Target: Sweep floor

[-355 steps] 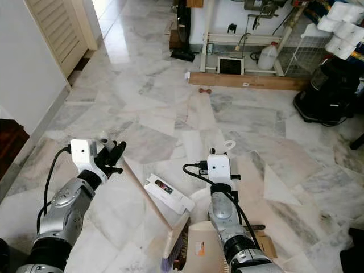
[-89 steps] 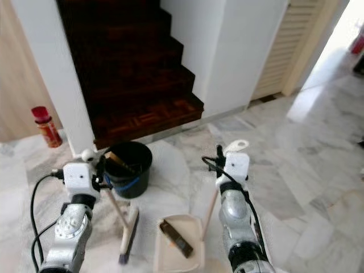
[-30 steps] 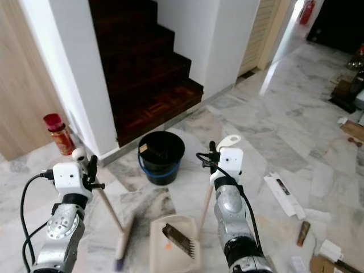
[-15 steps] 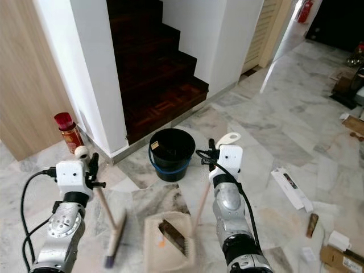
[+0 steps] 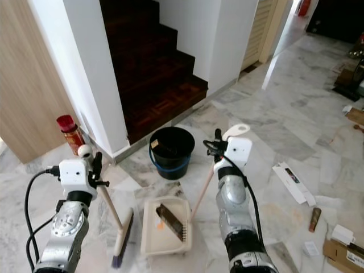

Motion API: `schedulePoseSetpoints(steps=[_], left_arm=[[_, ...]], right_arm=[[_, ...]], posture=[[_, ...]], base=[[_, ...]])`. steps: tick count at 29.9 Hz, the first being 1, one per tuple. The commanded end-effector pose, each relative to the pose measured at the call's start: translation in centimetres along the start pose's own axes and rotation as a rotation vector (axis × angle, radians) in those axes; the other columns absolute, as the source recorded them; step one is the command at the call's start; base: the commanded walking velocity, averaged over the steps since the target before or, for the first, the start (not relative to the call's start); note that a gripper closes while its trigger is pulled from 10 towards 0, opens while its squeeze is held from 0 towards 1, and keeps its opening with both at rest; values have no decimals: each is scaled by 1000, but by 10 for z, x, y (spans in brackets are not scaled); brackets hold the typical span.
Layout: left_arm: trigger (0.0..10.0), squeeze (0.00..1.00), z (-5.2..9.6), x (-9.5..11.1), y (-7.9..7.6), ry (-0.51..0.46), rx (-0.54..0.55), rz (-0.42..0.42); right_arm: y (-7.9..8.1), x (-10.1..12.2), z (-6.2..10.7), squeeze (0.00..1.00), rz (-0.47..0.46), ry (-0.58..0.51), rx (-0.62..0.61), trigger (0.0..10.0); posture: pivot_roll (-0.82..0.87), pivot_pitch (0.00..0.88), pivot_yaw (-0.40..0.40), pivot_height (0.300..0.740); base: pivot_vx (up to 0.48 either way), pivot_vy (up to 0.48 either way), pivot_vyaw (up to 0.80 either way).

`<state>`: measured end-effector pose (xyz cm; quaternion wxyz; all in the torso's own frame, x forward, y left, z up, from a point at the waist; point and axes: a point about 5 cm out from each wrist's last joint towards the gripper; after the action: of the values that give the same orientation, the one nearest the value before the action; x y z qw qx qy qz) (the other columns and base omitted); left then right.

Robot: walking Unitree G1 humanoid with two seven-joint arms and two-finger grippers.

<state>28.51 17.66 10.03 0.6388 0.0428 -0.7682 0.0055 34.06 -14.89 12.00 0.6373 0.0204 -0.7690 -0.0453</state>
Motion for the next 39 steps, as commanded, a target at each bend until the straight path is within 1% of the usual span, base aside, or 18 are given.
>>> schedulePoseSetpoints(steps=[1,5,9,14,17,33,39], left_arm=[[10000,0,-6,13,-5,-60,-17,-14],[10000,0,-5,13,-6,-59,-22,-19],[10000,0,-3,11,-5,-53,-23,-20],[10000,0,-3,11,-5,-53,-18,-21],[10000,0,-4,11,-5,-54,-19,-21],[10000,0,-4,11,-5,-57,-23,-22],[10000,0,-5,12,-5,-59,-25,-21]], right_arm=[[4,29,-12,0,-25,-122,3,10000],[1,37,-12,0,-33,-156,-15,10000],[2,54,-16,0,-25,-227,-15,10000],[2,73,-18,0,-32,-301,-28,10000],[2,79,-19,0,-36,-319,-33,10000],[5,86,-18,0,-54,-335,-42,10000],[5,92,-19,0,-76,-352,-49,10000]], posture=[[72,0,-27,740],[75,0,-25,740],[71,0,-25,740],[71,0,-25,740],[75,0,-25,740],[75,0,-23,740],[80,0,-25,740]], base=[[0,0,0],[0,0,0],[0,0,0],[260,0,0],[267,0,0],[294,0,0],[296,0,0]])
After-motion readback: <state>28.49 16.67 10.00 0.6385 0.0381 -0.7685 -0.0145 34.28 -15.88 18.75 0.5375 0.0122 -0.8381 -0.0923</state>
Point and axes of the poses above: a point about 5 cm out from each wrist's last joint towards the gripper, its own z axis pointing back from the gripper into the wrist, its own x axis along the axis of the wrist's last joint, y = z × x, and after that the axes turned 2 degrees about z, right-handed
